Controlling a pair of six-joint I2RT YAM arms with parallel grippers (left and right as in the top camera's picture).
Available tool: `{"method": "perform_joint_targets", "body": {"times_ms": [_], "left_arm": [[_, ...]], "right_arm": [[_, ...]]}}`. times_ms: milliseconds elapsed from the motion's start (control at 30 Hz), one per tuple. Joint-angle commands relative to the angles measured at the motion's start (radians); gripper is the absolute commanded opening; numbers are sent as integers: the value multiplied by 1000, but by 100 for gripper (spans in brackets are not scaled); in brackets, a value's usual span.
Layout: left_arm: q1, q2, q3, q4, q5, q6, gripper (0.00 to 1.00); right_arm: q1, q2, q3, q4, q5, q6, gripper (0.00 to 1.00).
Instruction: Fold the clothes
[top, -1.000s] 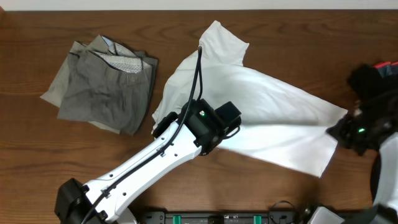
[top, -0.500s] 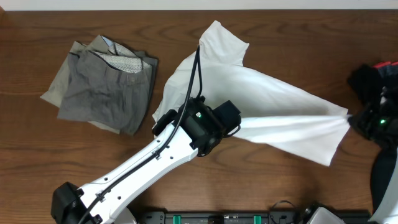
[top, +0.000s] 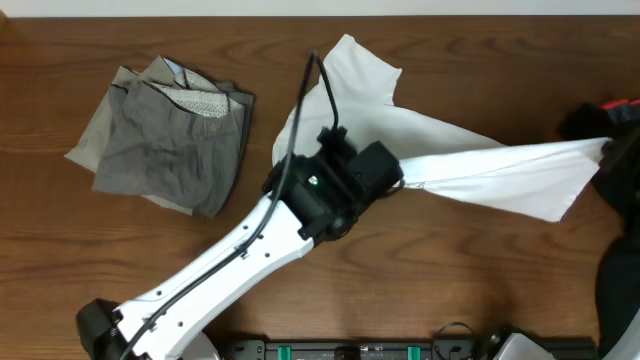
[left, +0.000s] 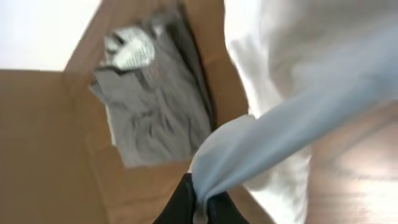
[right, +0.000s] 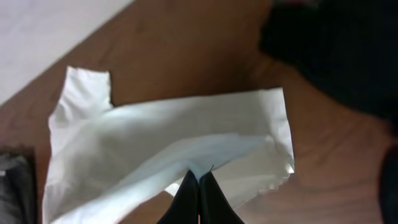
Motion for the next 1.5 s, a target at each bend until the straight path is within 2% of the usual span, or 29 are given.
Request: {"method": "perform_joint_targets", "body": {"times_ms": [0, 133, 267, 400, 533, 667, 900, 1233, 1333, 1467], "left_arm": [[6, -21, 145, -5, 59, 27, 6], [6, -21, 351, -39, 136, 57, 6], [6, -21, 573, -115, 184, 145, 6], [6, -21, 704, -222, 195, 187, 6], [6, -21, 754, -333, 283, 195, 6], [6, -21, 754, -327, 351, 195, 6], [13, -23, 808, -260, 347, 191, 6], [13, -49, 1165, -339, 362, 200, 6], [13, -76, 1180, -341, 345, 228, 6], [19, -60, 1179, -325, 252, 237, 6]], "right_arm": [[-9, -8, 87, -6, -19, 16, 1], [-9, -8, 168, -21, -24, 24, 1], [-9, -8, 235, -31, -24, 25, 1], [-11, -8, 270, -23, -20, 55, 1], [-11, -8, 288, -18, -24, 66, 1], [-11, -8, 306, -11, -24, 72, 1], [-11, -8, 382, 17, -109, 92, 1], [-11, -8, 636, -77, -123, 98, 1], [-11, -8, 660, -106, -126, 100, 1], [-8, 20, 660, -117, -126, 100, 1]]}}
